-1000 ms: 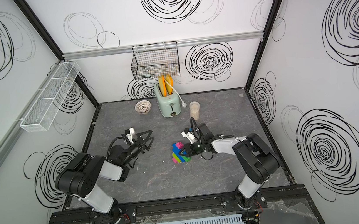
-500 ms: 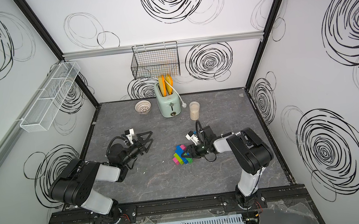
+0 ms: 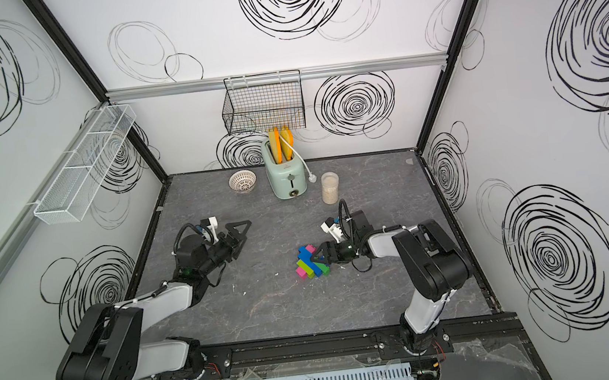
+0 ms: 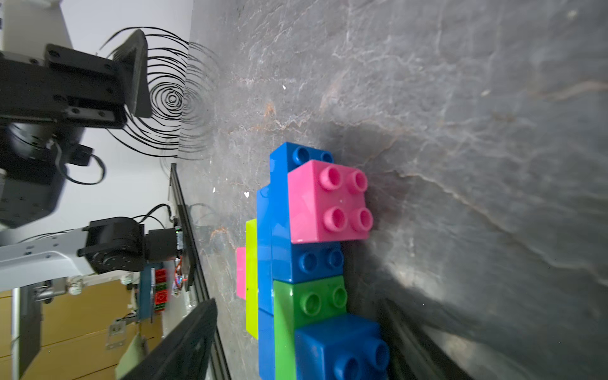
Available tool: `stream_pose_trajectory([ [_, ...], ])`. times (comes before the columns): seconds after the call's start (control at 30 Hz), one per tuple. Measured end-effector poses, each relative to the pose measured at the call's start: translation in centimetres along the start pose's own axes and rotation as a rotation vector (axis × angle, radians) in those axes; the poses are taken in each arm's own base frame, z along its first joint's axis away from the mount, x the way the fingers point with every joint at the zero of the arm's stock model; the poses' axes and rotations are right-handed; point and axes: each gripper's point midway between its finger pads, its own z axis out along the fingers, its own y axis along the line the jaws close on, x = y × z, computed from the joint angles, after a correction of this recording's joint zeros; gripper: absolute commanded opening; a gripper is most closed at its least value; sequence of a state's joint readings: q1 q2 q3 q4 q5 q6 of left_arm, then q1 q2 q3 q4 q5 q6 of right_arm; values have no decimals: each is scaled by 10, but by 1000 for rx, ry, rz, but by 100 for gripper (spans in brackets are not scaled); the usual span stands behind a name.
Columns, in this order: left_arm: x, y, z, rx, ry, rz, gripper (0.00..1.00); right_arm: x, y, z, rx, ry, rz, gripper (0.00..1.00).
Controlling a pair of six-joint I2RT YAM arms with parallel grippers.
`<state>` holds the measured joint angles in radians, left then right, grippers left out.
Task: Assemble a heart with lego
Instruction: Adjust the lego brick at the center of the board.
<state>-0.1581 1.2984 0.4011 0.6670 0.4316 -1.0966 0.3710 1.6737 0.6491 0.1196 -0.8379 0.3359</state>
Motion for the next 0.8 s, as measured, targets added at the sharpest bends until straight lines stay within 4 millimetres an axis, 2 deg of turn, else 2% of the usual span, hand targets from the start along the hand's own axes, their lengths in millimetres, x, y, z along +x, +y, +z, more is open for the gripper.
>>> stream_pose_trajectory([
  [0.1,-32,10,-12,-151,-116,45,97,-5,-7,-7,57,-27,-22,90],
  [0.17,-55,21,-26,-270,-212,70,97,-9,-13,-15,97,-52,-31,99],
  [0.3,-86,62,-61,-529,-379,112,97,-16,-26,-34,193,-119,-35,99],
  [0.47,-103,101,-100,-796,-502,225,97,-13,-44,-64,337,-187,-5,98],
  [0.6,-114,114,-121,-914,-560,279,98,-24,-42,-90,405,-274,-15,99],
  [0.67,-121,119,-126,-939,-576,291,98,-28,-41,-100,423,-309,-20,99],
  [0.8,-127,126,-122,-1019,-547,374,98,-29,-44,-110,450,-338,-13,99],
])
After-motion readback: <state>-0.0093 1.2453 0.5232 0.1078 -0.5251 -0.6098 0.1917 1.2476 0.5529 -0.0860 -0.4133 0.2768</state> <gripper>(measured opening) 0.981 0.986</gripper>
